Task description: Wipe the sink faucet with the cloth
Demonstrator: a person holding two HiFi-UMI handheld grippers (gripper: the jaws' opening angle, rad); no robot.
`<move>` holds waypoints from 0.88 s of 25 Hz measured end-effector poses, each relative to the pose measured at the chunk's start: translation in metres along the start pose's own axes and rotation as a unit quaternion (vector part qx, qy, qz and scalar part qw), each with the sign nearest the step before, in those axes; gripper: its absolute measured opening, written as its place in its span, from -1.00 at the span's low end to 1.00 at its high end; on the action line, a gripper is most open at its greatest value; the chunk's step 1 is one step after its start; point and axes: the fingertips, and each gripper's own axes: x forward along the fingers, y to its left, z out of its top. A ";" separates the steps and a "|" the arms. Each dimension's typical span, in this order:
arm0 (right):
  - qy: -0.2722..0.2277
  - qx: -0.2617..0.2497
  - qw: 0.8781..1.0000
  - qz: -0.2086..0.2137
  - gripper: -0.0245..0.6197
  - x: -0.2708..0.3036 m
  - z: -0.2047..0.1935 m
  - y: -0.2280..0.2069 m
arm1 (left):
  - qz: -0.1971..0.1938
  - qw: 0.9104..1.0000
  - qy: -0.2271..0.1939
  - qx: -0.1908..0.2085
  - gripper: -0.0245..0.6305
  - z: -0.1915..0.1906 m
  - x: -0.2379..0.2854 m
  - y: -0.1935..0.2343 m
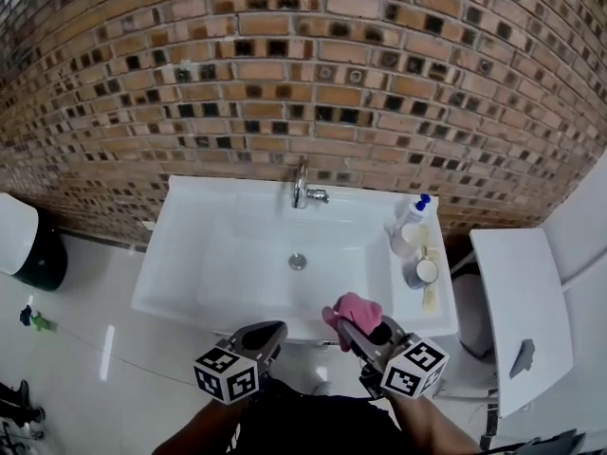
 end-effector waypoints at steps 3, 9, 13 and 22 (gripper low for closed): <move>-0.004 0.010 1.000 0.009 -0.65 -0.017 -0.007 0.001 | 0.015 1.000 -0.004 -0.003 -0.91 -0.016 -0.005 -0.014; 0.000 0.001 1.000 0.010 -0.65 -0.026 -0.014 0.013 | 0.026 1.000 0.001 -0.006 -0.91 -0.025 -0.014 -0.023; -0.009 0.002 1.000 0.004 -0.66 -0.018 -0.010 0.021 | 0.014 1.000 0.015 0.006 -0.91 -0.017 -0.017 -0.017; -0.023 0.005 0.999 -0.045 -0.67 0.020 -0.011 0.034 | -0.015 0.999 0.032 0.037 -0.91 0.017 -0.038 0.028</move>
